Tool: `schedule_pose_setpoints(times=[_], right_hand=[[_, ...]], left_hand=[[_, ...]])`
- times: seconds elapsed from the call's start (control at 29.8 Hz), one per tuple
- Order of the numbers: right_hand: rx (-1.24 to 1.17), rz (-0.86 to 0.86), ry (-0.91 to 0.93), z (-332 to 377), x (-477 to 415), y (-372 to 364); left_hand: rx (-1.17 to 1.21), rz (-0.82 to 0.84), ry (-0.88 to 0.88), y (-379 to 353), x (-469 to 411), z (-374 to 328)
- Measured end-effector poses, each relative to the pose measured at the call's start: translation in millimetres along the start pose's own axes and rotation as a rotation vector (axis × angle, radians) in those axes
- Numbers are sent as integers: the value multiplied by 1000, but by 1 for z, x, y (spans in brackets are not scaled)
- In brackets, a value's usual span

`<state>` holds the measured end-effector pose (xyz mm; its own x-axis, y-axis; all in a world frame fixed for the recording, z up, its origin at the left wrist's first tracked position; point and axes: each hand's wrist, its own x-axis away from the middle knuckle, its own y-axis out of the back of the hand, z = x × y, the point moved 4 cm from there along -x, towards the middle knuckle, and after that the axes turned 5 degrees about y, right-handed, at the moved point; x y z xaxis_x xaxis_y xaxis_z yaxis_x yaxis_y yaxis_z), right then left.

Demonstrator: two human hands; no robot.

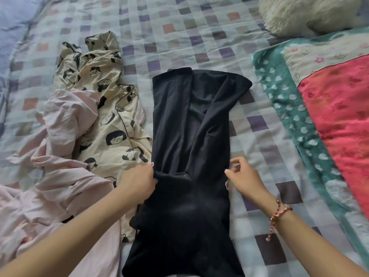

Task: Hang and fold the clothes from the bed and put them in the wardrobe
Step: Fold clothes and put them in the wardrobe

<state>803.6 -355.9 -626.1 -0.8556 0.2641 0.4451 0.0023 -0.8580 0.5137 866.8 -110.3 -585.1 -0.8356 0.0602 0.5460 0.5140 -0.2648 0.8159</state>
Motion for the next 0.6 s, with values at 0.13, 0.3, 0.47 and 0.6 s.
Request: schedule_pose_setpoints(times=[0.13, 0.3, 0.47, 0.6], right_hand=[[-277, -113, -106, 14, -49, 27], [-664, -126, -222, 41, -110, 46], [-788, -218, -323, 50, -188, 61], [-658, -440, -275, 56, -227, 75]], left_hand=[[350, -153, -81, 65, -41, -46], [706, -126, -119, 105, -110, -83], [761, -200, -244, 116, -166, -116], [822, -564, -201, 130, -195, -101]])
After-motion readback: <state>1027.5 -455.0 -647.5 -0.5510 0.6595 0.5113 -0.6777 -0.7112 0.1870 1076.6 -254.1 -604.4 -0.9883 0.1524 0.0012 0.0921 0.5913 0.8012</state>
